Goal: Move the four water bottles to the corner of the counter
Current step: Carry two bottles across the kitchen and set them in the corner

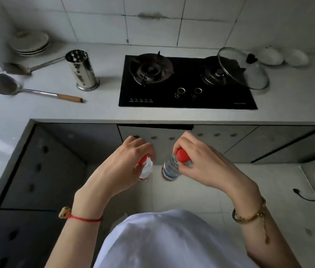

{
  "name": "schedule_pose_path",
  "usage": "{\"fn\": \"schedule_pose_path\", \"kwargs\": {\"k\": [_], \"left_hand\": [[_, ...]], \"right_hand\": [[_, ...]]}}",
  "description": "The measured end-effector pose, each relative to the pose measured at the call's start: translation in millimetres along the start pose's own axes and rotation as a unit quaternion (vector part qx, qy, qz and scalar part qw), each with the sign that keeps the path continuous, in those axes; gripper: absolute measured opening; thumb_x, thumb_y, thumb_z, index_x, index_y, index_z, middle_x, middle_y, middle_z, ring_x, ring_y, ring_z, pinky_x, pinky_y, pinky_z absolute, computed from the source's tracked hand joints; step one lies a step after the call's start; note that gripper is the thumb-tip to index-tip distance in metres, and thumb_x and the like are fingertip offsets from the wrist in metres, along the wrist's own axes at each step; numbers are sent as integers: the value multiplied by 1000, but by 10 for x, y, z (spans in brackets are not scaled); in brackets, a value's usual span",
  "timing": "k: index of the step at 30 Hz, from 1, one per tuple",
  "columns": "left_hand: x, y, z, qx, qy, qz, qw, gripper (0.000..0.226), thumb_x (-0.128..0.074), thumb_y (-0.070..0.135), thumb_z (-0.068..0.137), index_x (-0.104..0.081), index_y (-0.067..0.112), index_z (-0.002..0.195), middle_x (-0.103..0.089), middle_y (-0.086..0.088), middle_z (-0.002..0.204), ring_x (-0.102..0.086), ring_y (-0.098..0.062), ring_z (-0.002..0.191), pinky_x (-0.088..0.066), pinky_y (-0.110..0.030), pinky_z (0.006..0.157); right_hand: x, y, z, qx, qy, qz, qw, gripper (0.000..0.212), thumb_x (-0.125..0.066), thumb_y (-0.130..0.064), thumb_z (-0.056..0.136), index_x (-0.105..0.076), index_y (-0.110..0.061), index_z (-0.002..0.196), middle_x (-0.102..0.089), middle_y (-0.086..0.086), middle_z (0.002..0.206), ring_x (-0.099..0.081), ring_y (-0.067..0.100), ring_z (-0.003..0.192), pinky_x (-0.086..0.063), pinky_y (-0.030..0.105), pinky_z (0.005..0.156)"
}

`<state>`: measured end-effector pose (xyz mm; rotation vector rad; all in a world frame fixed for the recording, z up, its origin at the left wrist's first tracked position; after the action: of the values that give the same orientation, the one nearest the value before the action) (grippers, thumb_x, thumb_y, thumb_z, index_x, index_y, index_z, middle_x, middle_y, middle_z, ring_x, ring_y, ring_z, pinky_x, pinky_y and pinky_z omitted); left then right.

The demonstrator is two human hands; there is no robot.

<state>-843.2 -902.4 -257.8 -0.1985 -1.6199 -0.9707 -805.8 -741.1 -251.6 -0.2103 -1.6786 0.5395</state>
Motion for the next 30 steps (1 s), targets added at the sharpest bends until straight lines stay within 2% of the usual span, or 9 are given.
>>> {"fn": "schedule_pose_path", "kwargs": {"k": [9,15,20,23,26,28,30], "left_hand": [[-745,1099,989,-134,-83,-4,987,31,-62,9,86,-54,34,101,-55,13,106,-42,-8,103,-50,-28,78],[-1112,1861,1505,-270,-149,-1,951,32,-63,8,85,-53,35,99,-57,13,103,-43,-5,96,-49,-27,74],[-1413,2392,1883,-347,-199,-1,916,30,-62,7,85,-55,33,97,-55,15,96,-46,-7,93,-49,-30,75],[-1588,2659,2126,-381,-219,1,898,31,-62,6,83,-54,34,95,-55,14,94,-46,-8,92,-49,-32,75],[-1764,2925,2414,-407,-251,-16,878,33,-62,4,82,-54,34,93,-55,13,95,-47,-9,95,-49,-33,76],[-1877,3101,2609,-423,-267,-21,866,33,-61,2,81,-55,32,93,-54,13,92,-45,-9,93,-48,-33,76],[-1985,3282,2826,-436,-278,-23,856,32,-61,1,81,-57,30,93,-54,12,91,-43,-7,91,-47,-31,76]], "right_hand": [[478,1214,-936,-136,69,0,988,21,-62,-29,85,-45,-28,97,-38,-16,103,-46,0,67,-29,15,52],[695,1775,-1587,-255,132,17,958,21,-61,-26,82,-47,-25,97,-38,-13,104,-52,10,72,-36,18,57],[769,2171,-2056,-343,177,46,921,25,-65,-25,81,-46,-26,98,-37,-13,106,-52,8,77,-28,9,59],[823,2402,-2255,-376,204,60,902,24,-65,-26,82,-47,-23,98,-38,-12,104,-54,11,76,-38,12,60],[924,2659,-2395,-403,226,60,885,21,-65,-20,82,-51,-16,97,-43,-6,99,-58,18,72,-53,26,64],[993,2846,-2473,-419,235,59,875,21,-66,-17,81,-53,-12,97,-46,-4,95,-60,21,71,-55,31,65],[1085,3068,-2537,-434,246,60,865,22,-67,-17,80,-53,-13,97,-47,-4,96,-60,20,72,-55,31,65]]}}
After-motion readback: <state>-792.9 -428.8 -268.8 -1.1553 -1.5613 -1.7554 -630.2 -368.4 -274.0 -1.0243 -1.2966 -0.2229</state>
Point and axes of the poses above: each hand's wrist, its own z-axis towards the middle knuckle, its own x-axis out of the back of the hand, y = z × x, the point moved 6 cm from there along z, towards the middle knuckle
